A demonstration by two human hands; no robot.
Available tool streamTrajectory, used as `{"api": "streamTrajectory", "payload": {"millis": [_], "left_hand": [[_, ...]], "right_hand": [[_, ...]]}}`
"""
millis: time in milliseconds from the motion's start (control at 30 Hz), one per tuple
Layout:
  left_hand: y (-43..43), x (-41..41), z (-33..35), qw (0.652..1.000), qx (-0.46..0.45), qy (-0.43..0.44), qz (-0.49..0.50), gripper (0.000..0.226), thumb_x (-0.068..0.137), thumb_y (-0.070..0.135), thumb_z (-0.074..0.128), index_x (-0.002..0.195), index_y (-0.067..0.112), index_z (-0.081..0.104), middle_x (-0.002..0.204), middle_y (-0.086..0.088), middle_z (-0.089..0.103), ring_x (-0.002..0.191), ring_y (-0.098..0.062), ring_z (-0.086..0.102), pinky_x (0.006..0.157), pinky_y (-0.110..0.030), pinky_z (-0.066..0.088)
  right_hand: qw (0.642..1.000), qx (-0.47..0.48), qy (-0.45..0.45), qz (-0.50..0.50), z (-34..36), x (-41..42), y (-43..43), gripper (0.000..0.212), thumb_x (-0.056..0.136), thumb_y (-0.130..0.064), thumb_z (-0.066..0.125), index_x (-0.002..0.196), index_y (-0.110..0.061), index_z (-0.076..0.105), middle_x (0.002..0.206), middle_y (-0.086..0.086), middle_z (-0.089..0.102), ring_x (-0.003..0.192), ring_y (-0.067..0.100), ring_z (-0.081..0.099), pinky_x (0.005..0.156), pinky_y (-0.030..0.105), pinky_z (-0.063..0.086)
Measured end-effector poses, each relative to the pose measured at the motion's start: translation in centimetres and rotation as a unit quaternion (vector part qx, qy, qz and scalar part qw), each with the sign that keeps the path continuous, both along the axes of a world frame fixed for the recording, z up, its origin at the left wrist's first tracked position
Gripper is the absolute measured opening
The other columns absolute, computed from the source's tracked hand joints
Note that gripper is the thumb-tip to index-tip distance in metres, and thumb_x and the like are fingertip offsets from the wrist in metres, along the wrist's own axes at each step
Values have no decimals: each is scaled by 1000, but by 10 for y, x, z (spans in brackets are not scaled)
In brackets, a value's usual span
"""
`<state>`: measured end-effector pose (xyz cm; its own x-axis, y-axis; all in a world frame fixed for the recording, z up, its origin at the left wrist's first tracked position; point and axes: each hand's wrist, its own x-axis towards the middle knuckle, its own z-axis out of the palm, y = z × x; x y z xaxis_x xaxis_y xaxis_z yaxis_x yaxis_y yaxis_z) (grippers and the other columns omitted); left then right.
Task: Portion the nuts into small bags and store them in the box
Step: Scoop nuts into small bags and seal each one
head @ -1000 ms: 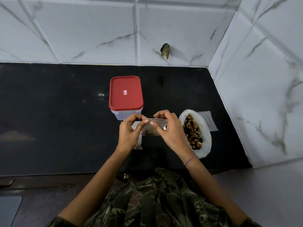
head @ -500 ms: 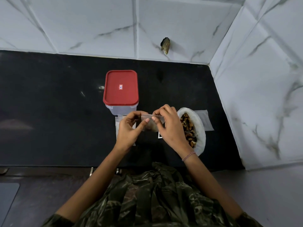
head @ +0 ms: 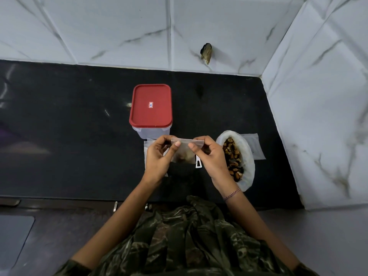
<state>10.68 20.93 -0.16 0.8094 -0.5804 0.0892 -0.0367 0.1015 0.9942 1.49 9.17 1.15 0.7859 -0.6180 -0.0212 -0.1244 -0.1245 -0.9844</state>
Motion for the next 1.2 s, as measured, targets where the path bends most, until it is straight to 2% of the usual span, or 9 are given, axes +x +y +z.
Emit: {"api": "streamTrajectory", "payload": {"millis": [133, 233, 367, 500, 700, 867, 967, 1067, 1200], "left_hand": [[3, 2, 0, 999, -15, 26, -32, 26, 82, 23, 67, 104, 10, 64, 100, 0, 68, 95, -14, 66, 79, -24, 54], [1, 2, 0, 999, -6, 34, -29, 27, 80, 29, 68, 97, 8, 67, 92, -1, 71, 91, -19, 67, 77, -27, 56], [-1, 4, 1, 999, -6, 39, 2, 8, 89, 8, 63, 94, 1, 65, 84, 2, 71, 84, -13, 67, 72, -24, 54], [1, 6, 2, 999, -13, 49, 15, 13, 89, 5, 59, 95, -6, 61, 84, -6, 67, 80, -13, 66, 70, -23, 55], [0, 3, 5, 998, -32, 46, 9, 25, 86, 13, 59, 96, -9, 58, 83, -5, 66, 80, -10, 66, 68, -21, 53], [-3, 1, 6, 998, -25, 62, 0, 5, 92, 7, 54, 94, 3, 56, 79, 7, 68, 79, -6, 66, 66, -20, 53], [-6, -3, 5, 992, -29, 122, -9, 25, 87, 23, 62, 105, 7, 57, 94, -2, 69, 90, -17, 67, 72, -27, 57], [-10, -7, 4, 984, 2, 176, 3, 54, 74, 36, 69, 113, 1, 60, 104, -15, 70, 97, -27, 69, 74, -31, 58], [-13, -11, 7, 987, 12, 158, 15, 40, 72, 34, 68, 100, 6, 64, 94, -9, 71, 86, -18, 70, 67, -26, 57]], "right_hand": [[1000, 2, -14, 6, 1, 3, 2, 11, 88, -20, 64, 86, -31, 61, 96, -1, 60, 96, 16, 60, 87, 41, 52], [1000, 0, -8, 13, 1, 7, 5, 12, 88, -23, 63, 84, -33, 60, 98, -1, 57, 100, 18, 57, 86, 40, 53], [998, 57, -19, 30, 0, 10, 10, 9, 88, -22, 62, 97, -23, 61, 104, 1, 62, 103, 17, 61, 87, 38, 54], [990, 131, -47, 23, 1, 12, 14, 12, 88, -15, 60, 100, -20, 61, 102, 0, 66, 100, 14, 64, 85, 29, 53], [990, 122, -72, 1, -4, 11, 14, 6, 91, -16, 60, 86, -18, 63, 92, 13, 64, 94, 29, 63, 82, 44, 54], [988, 132, -78, -21, -3, 13, 21, 7, 91, -16, 58, 85, -16, 61, 91, 11, 64, 92, 24, 63, 82, 44, 54], [988, 125, -81, -44, -2, 16, 22, 7, 91, -16, 59, 85, -16, 63, 86, 6, 67, 85, 18, 65, 81, 38, 54], [989, 119, -67, -55, -5, 17, 24, 7, 90, -16, 61, 85, -19, 65, 88, 7, 68, 87, 19, 65, 85, 42, 54], [981, 175, -71, -50, -11, 14, 23, 14, 89, -22, 62, 99, -13, 67, 102, 12, 69, 101, 25, 65, 93, 52, 50]]}}
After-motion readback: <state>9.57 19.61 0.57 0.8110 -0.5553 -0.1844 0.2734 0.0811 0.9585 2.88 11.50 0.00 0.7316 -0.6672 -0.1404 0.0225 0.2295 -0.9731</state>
